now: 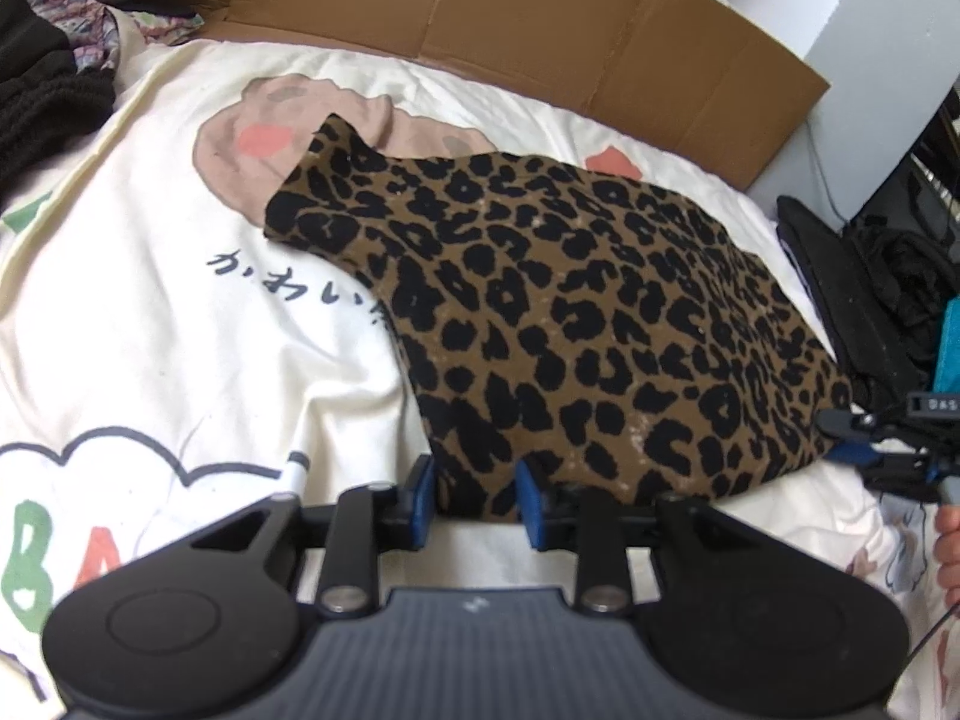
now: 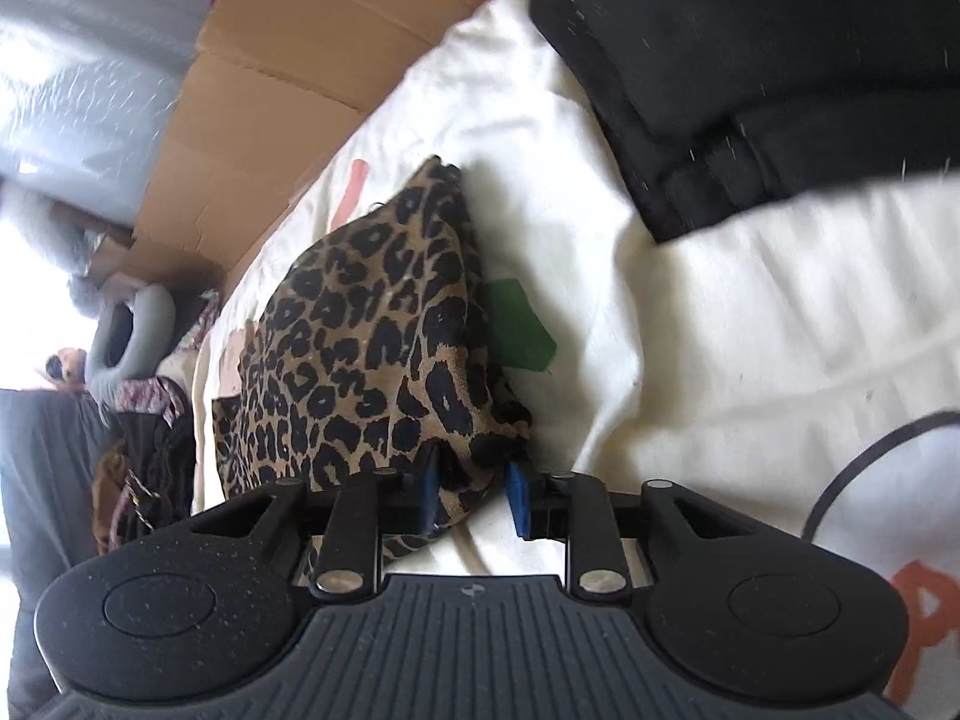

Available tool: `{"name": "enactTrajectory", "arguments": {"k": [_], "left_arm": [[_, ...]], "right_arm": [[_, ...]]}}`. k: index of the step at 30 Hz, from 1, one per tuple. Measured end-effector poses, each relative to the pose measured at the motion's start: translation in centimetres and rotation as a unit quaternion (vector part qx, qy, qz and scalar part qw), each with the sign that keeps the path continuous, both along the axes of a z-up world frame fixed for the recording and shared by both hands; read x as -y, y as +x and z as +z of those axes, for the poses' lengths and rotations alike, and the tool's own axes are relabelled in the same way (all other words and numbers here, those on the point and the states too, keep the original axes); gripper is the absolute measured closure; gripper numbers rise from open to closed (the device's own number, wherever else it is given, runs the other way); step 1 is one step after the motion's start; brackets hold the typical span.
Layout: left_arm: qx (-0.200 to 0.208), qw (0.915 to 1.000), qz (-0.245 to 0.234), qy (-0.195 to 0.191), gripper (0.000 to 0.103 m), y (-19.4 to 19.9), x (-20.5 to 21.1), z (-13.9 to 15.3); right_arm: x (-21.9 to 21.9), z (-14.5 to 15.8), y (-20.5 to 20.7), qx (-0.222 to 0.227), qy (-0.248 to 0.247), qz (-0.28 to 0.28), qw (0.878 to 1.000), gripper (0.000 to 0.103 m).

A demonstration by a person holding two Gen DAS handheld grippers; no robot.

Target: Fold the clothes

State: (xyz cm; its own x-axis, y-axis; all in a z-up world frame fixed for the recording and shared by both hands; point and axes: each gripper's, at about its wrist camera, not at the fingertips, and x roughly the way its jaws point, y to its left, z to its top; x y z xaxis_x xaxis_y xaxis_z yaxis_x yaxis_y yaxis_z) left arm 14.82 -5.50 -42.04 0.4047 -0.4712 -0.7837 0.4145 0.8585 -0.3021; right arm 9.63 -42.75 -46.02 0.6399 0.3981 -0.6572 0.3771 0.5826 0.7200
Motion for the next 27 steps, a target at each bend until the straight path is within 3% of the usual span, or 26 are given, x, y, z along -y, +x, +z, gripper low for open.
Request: {"name": "enactTrajectory", "arguments": {"k": [3,6,8,13,27], "left_arm": [[0.000,0.9998,0.006,-0.018,0.071,0.0,-0.7,-0.3],[-0.008,0.9991,0.019,-0.036,0.073,0.0,-1.2,-0.6],[0.003,0.9998,0.010,-0.018,0.093,-0.2,-0.9,-0.6],[-0.003,0.9999,0.012,0.001,0.096,0.1,-0.7,0.2],[-0.111,0.9935,0.020,-0.014,0.098,1.4,-0.7,2.2]], "right_arm": [[0.4,-0.7,0.3,0.003,0.022,-0.015,1.000,0.080],[0.2,-0.3,0.6,0.007,0.009,-0.009,1.000,0.088],[0.1,0.1,0.7,0.010,0.002,-0.007,1.000,0.091],[0.1,1.7,1.0,0.025,-0.012,-0.001,1.000,0.093],[3.0,5.3,3.4,0.046,-0.058,-0.008,0.997,0.094]]}}
